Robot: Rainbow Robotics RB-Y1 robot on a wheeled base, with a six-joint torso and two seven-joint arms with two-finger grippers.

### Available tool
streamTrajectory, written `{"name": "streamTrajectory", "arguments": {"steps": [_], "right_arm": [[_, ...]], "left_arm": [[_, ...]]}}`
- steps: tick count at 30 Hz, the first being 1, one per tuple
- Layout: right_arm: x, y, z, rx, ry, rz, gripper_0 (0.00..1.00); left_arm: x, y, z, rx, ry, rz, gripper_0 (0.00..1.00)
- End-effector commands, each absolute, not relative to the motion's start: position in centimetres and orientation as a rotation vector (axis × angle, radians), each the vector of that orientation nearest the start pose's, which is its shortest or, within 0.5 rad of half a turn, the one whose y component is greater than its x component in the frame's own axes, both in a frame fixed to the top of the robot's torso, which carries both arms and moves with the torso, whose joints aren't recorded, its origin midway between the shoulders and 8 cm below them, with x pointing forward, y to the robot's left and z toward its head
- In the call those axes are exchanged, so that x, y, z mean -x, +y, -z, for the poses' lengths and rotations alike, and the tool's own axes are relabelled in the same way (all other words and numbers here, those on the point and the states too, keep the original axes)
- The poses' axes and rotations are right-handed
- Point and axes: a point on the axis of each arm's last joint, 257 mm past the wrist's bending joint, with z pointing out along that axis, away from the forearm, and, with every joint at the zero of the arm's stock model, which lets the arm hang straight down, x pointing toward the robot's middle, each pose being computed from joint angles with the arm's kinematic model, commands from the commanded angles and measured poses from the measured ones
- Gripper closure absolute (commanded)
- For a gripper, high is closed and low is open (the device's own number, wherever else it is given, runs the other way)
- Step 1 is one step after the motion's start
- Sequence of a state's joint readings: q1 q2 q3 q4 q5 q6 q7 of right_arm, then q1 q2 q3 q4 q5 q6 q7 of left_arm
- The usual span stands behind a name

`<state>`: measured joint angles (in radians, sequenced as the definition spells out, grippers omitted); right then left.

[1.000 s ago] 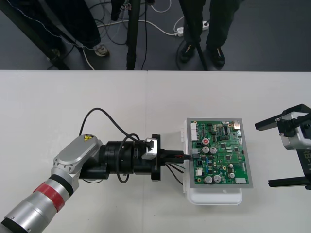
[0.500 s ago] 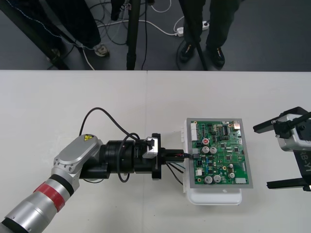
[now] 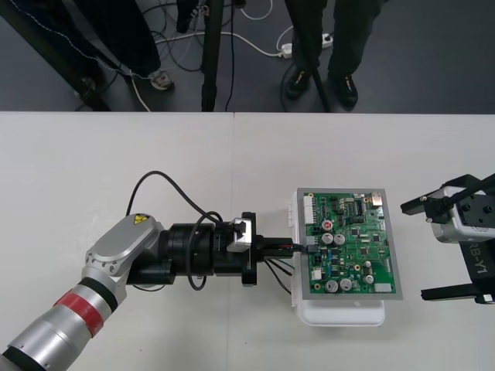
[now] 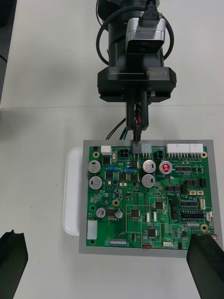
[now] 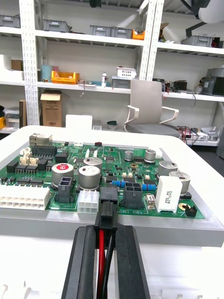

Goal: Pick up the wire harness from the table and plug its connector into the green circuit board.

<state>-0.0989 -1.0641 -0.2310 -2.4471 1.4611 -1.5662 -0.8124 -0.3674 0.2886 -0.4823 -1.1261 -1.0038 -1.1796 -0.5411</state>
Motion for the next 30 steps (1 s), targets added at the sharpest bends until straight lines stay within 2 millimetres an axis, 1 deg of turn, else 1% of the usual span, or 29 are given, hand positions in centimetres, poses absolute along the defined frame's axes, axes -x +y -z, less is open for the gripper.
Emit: {"name": "streamTrajectory", "arguments": {"steps": [1,13,30], "right_arm": [[-27.35,-17.94,11.16,1.861,1.727,-0.303,0.00],[-27.39,-17.97,11.30,1.865,1.727,-0.299,0.00],[-27.42,-18.00,11.30,1.868,1.724,-0.297,0.00]], "left_arm": [[-35.23,-9.14,22.24,-1.306,0.938,1.027,1.00],[-35.00,-9.31,22.35,-1.313,0.935,1.031,1.00],[-35.08,-9.46,21.90,-1.305,0.928,1.035,1.00]]}}
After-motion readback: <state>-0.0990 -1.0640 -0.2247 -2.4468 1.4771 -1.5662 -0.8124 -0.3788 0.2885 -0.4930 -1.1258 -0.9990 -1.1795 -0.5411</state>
